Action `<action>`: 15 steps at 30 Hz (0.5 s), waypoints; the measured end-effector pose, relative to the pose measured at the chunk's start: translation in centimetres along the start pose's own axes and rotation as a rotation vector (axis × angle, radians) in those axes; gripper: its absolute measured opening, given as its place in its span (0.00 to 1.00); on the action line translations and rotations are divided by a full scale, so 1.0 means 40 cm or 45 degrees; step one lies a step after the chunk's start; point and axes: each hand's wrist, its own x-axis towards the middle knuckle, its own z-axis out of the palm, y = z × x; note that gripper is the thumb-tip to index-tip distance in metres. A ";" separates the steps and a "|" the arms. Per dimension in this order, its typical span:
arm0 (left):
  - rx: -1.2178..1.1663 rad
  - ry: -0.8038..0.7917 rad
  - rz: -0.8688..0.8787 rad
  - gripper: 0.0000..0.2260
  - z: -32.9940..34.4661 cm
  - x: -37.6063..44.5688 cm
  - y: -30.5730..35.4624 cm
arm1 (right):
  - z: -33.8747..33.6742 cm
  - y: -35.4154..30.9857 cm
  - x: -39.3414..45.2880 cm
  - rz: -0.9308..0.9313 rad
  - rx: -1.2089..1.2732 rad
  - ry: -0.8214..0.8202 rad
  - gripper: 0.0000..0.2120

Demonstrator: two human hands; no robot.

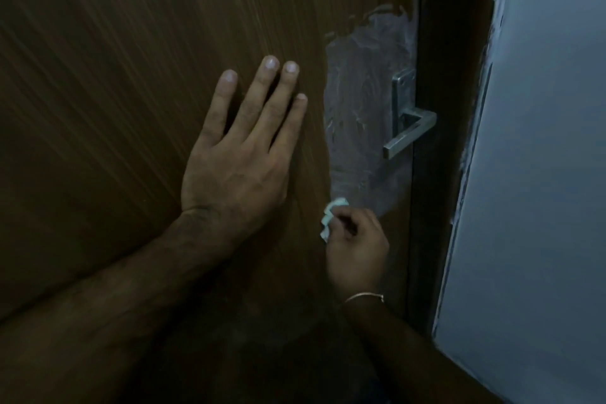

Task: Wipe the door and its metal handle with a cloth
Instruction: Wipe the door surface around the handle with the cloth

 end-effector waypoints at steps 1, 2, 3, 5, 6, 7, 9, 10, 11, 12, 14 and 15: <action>-0.001 -0.008 0.009 0.23 0.003 -0.002 0.006 | 0.008 -0.008 -0.007 -0.088 -0.010 -0.023 0.12; 0.009 -0.028 0.029 0.24 0.006 -0.006 0.010 | 0.015 -0.010 -0.020 -0.186 -0.025 -0.076 0.11; 0.023 -0.049 0.050 0.24 0.010 -0.012 0.014 | 0.017 -0.003 -0.038 -0.259 -0.028 -0.123 0.10; 0.028 -0.061 0.072 0.24 0.015 -0.019 0.017 | 0.004 0.022 -0.051 -0.219 -0.018 -0.109 0.09; 0.027 -0.057 0.071 0.24 0.016 -0.022 0.016 | 0.000 0.033 -0.041 -0.117 -0.013 -0.057 0.09; 0.030 -0.047 0.068 0.24 0.017 -0.020 0.016 | -0.003 0.040 -0.025 -0.005 -0.014 -0.001 0.10; 0.032 -0.028 0.066 0.24 0.019 -0.019 0.017 | 0.001 0.043 -0.005 0.081 -0.043 0.046 0.12; 0.021 -0.019 0.058 0.24 0.021 -0.018 0.021 | 0.003 0.043 -0.007 0.011 -0.074 0.037 0.12; 0.016 -0.016 0.044 0.24 0.023 -0.019 0.024 | 0.005 0.046 -0.017 -0.098 -0.101 0.007 0.11; 0.017 -0.019 0.028 0.24 0.025 -0.022 0.027 | 0.005 0.052 -0.032 -0.198 -0.117 -0.043 0.09; 0.019 -0.028 0.003 0.25 0.027 -0.027 0.036 | -0.012 0.068 -0.025 -0.210 -0.132 -0.071 0.09; 0.010 -0.032 -0.001 0.25 0.028 -0.030 0.041 | -0.018 0.078 0.000 -0.109 -0.138 -0.007 0.08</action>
